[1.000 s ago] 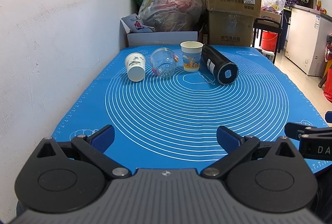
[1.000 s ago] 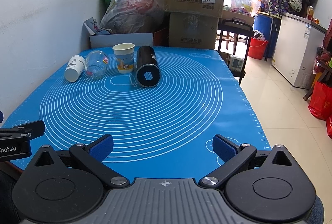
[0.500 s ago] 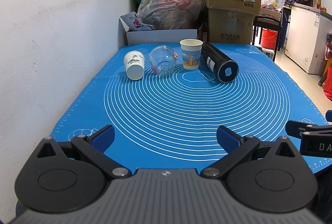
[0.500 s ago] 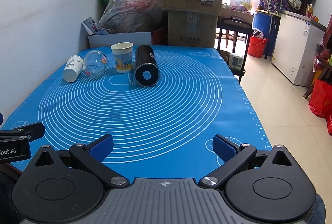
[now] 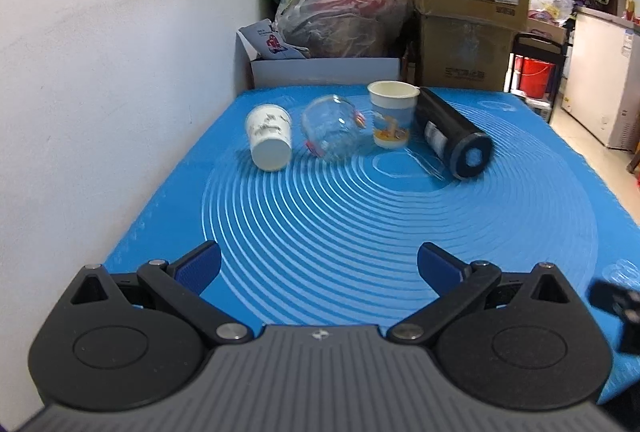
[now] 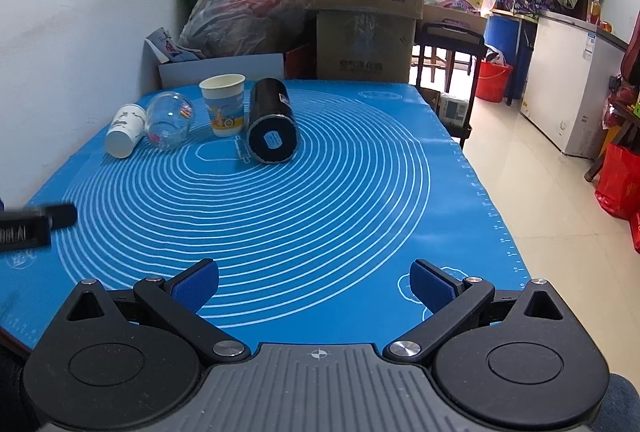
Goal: Flip cup upside down
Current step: 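Reach the left tool to the white drawn paper cup and grasp it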
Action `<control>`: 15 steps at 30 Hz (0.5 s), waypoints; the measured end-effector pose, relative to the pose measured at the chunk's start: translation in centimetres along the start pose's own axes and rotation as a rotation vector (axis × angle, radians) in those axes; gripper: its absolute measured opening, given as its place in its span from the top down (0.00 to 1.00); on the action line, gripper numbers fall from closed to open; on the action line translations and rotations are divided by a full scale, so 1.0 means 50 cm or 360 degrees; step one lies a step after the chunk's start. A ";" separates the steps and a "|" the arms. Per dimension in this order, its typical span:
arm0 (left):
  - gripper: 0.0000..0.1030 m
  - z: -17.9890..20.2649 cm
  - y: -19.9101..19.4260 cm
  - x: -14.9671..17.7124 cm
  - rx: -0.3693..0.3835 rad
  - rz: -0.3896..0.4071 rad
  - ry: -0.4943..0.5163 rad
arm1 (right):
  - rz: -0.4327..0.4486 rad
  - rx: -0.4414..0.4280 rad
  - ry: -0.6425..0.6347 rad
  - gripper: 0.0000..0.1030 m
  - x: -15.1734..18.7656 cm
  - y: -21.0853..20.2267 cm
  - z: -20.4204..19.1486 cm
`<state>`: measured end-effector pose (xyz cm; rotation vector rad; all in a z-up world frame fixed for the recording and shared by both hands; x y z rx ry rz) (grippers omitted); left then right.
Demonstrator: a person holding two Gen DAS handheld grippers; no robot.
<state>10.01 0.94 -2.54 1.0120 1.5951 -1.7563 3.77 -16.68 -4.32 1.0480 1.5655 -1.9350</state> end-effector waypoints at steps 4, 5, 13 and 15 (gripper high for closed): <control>0.00 -0.037 0.077 -0.052 -0.0065 -0.0017 0.0002 | -0.0042 0.0005 0.0025 0.00 -0.006 0.033 0.002; 0.00 -0.048 0.101 -0.066 -0.0084 -0.0029 0.0002 | -0.0055 0.0003 0.0033 0.00 -0.006 0.042 0.004; 0.00 -0.148 0.264 -0.163 -0.0242 -0.0082 -0.0109 | -0.0118 0.0055 0.0050 0.00 -0.007 0.105 0.013; 0.00 -0.167 0.299 -0.180 -0.0217 -0.0106 -0.0143 | -0.0139 0.0061 0.0061 0.00 -0.007 0.120 0.017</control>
Point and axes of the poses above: each gripper's, at about its wrist camera, not at the fingertips, and y roughly the way its jaws point, z to its right, x to its underside, the point moved 4 cm from there along y, roughly the way its jaws point, and after that the axes turned 10 degrees about x, right-handed, at the moved point
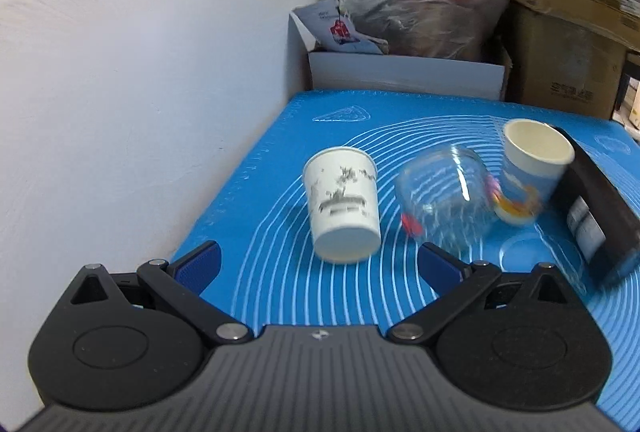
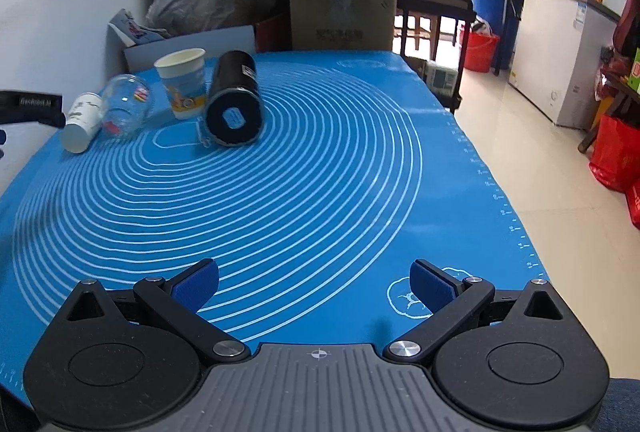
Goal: Flip cup upside down
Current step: 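Reach the left tool to the white drawn paper cup and grasp it, then lift the white cup with the left tool and release it on the mat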
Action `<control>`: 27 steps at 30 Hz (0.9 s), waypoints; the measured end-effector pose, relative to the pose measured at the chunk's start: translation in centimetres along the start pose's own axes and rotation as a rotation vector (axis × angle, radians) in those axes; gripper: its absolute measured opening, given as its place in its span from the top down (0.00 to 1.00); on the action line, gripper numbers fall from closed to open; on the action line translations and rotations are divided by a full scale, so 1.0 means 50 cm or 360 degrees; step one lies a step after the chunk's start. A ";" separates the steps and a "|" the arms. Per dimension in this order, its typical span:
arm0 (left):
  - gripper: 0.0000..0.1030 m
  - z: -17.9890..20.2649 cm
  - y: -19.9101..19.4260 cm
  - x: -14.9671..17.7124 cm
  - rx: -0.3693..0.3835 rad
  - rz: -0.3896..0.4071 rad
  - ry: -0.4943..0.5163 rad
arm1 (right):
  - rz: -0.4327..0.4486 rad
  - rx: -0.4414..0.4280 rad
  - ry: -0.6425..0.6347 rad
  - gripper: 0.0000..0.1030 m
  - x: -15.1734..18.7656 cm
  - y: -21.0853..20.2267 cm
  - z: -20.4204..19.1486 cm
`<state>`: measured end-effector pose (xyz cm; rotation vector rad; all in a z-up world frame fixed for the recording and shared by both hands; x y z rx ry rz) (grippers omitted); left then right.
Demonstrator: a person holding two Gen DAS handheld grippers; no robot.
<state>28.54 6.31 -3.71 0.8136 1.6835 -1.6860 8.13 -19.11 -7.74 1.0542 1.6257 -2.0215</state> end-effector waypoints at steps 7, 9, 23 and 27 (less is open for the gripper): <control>0.00 -0.002 0.102 -0.023 -0.0003 -0.0091 -0.0001 | 0.0011 0.0066 -0.0029 0.00 -0.003 0.028 0.000; 0.01 -0.003 0.121 -0.023 0.0001 -0.0113 -0.0010 | -0.0014 0.0050 -0.0021 0.00 -0.003 0.036 0.000; 0.47 -0.020 0.156 -0.019 0.0080 -0.0220 -0.0066 | -0.0041 0.0064 -0.0018 0.00 -0.001 0.051 -0.002; 0.47 -0.018 0.110 -0.003 0.0130 -0.0256 -0.0090 | -0.0033 0.0057 -0.0012 0.00 -0.002 0.046 -0.001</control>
Point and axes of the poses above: each gripper's, at about its wrist camera, not at the fingertips, and y roughly the way its jaws point, z to its right, x to its underside, the point moved 4 cm from there along y, roughly the way its jaws point, and after that the axes turned 10 degrees about x, right-handed, at the moved point
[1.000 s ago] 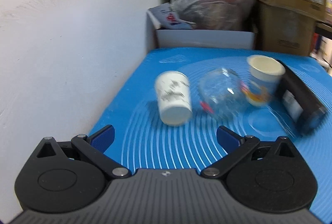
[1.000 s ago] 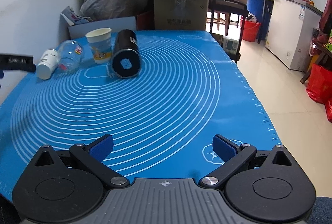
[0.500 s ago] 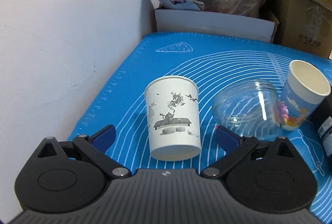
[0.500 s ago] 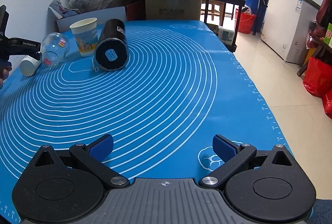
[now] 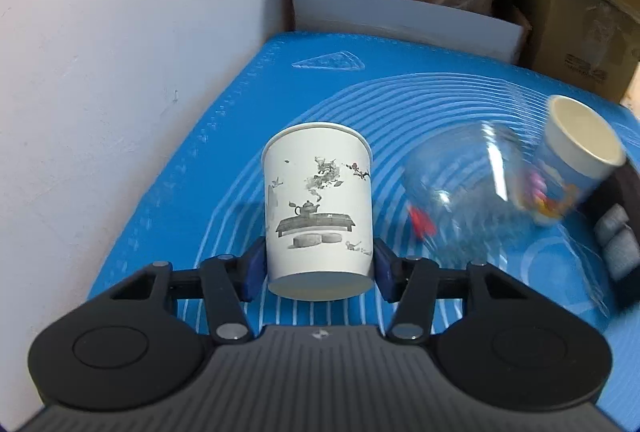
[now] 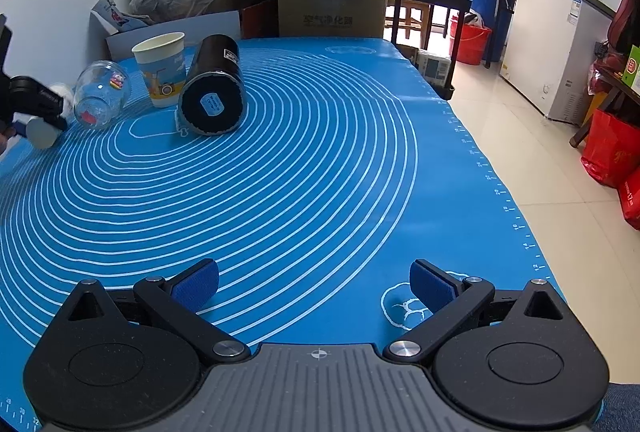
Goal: Flip cup upside down
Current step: 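Lift the white cup with the left tool and release it on the mat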
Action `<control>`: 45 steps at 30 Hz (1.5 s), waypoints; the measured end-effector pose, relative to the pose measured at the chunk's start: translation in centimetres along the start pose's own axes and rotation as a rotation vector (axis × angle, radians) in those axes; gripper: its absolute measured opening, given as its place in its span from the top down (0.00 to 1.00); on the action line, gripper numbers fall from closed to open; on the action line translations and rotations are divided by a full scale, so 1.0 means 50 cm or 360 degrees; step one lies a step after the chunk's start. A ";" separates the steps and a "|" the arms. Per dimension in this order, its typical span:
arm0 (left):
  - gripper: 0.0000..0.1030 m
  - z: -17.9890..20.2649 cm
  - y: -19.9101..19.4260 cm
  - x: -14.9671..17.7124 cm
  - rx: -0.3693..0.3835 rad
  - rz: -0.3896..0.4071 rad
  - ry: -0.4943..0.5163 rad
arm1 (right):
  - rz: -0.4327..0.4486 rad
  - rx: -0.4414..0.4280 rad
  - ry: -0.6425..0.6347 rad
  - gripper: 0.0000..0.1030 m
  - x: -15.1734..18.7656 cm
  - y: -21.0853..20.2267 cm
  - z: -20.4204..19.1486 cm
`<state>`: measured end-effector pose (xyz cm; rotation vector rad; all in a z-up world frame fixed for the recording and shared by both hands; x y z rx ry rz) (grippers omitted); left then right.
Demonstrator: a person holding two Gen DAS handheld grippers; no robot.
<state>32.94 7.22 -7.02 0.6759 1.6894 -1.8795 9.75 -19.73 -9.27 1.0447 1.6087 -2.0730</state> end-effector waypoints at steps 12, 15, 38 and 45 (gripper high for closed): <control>0.47 0.071 -0.223 0.157 0.0127 0.0052 0.0068 | 0.0028 -0.0095 0.0006 0.00 0.008 -0.041 -0.003; 0.47 0.086 -0.264 0.197 0.0151 0.0053 0.0058 | 0.0040 -0.0109 -0.0005 0.00 0.010 -0.059 -0.002; 0.45 0.164 -0.264 0.348 0.0233 -0.0097 0.0107 | 0.0064 -0.0129 -0.0028 0.00 0.038 -0.107 0.019; 0.23 0.169 -0.270 0.344 0.0224 -0.0066 0.0136 | 0.0059 -0.0124 -0.0041 0.00 0.040 -0.107 0.016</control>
Point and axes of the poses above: each gripper's, at about its wrist camera, not at the fingertips, and y roughly the way its jaws point, z to its right, x to its underside, the point moved 4 cm from there along y, roughly the way its jaws point, and after that the axes turned 10 degrees about x, right-handed, at the moved point
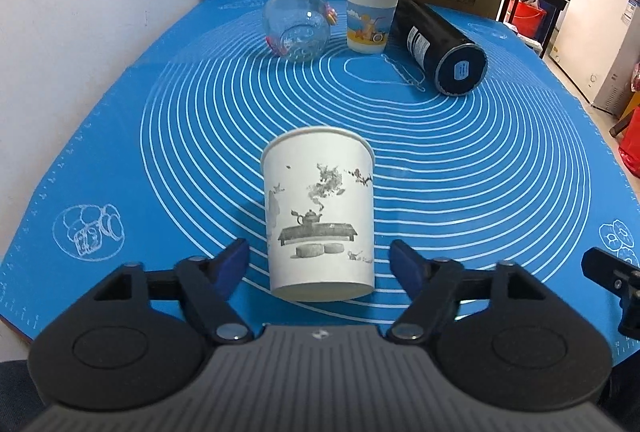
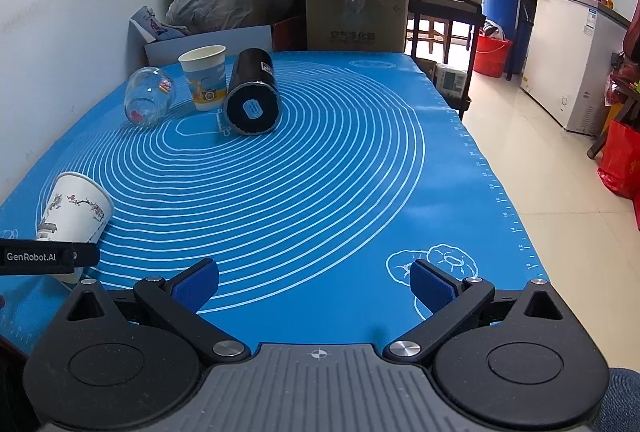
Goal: Flip cup upside down
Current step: 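Lift the white cup with the left tool and release it on the mat, then roll the right tool over and grasp the white cup by its body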
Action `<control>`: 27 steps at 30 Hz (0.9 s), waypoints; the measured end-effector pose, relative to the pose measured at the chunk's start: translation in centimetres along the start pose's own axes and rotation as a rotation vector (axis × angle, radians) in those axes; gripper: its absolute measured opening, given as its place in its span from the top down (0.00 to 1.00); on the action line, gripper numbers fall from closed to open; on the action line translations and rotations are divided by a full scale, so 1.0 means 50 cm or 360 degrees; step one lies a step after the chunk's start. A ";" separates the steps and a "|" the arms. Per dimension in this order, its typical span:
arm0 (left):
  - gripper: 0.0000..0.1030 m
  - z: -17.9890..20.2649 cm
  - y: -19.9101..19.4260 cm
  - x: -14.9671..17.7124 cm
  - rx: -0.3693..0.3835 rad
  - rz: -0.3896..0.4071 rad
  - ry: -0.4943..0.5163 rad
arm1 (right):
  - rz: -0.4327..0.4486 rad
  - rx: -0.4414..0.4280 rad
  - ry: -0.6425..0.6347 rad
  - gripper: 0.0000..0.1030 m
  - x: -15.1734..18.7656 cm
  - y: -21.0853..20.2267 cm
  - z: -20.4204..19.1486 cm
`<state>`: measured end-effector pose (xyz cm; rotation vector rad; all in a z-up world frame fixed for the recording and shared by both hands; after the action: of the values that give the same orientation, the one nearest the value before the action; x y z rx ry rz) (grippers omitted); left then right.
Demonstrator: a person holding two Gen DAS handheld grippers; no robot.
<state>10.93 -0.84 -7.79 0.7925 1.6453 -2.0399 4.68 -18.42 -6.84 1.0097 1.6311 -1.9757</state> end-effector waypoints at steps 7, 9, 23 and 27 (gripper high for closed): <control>0.22 0.000 -0.027 -0.009 0.0012 0.0054 0.0013 | -0.0001 0.0002 -0.0042 0.00 -0.005 0.003 -0.008; 0.21 0.000 -0.043 -0.013 0.0027 0.0080 0.0014 | 0.0002 -0.0002 -0.0076 0.00 -0.008 0.002 -0.011; 0.13 -0.068 -0.167 -0.031 -0.0081 0.0282 -0.0017 | 0.0150 0.0024 -0.0709 0.00 -0.086 -0.036 -0.106; 0.13 -0.119 -0.173 -0.021 -0.0139 0.0285 -0.0063 | 0.0247 0.0080 -0.1132 0.00 -0.107 -0.048 -0.184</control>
<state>7.39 6.88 -1.53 0.8316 1.5704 -1.8370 9.21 -9.78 -1.89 0.3500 1.0780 -1.9553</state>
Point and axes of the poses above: each gripper's, at about its wrist camera, not at the fingertips, and y roughly the way its jaws point, z to its right, x to its underside, the point moved 4 cm from there along y, roughly the way its jaws point, and after that the axes turned 10 degrees about x, right-handed, at the moved point
